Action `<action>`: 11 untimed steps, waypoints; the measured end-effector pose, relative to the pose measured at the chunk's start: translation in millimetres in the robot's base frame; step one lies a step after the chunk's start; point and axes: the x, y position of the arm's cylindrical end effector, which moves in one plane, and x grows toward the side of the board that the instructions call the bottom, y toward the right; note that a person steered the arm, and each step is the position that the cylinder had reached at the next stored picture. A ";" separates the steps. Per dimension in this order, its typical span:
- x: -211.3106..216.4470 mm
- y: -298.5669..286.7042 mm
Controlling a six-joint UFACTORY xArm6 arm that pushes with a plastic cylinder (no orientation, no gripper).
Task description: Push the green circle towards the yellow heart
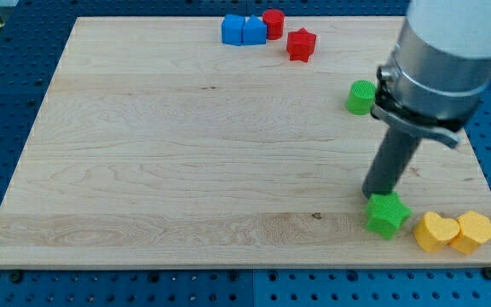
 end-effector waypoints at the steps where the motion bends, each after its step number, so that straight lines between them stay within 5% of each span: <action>1: 14.6 0.7; 2: 5.4 -4.4; 5: -161.6 -21.9; 7: -221.9 -31.9; 11: -152.3 52.2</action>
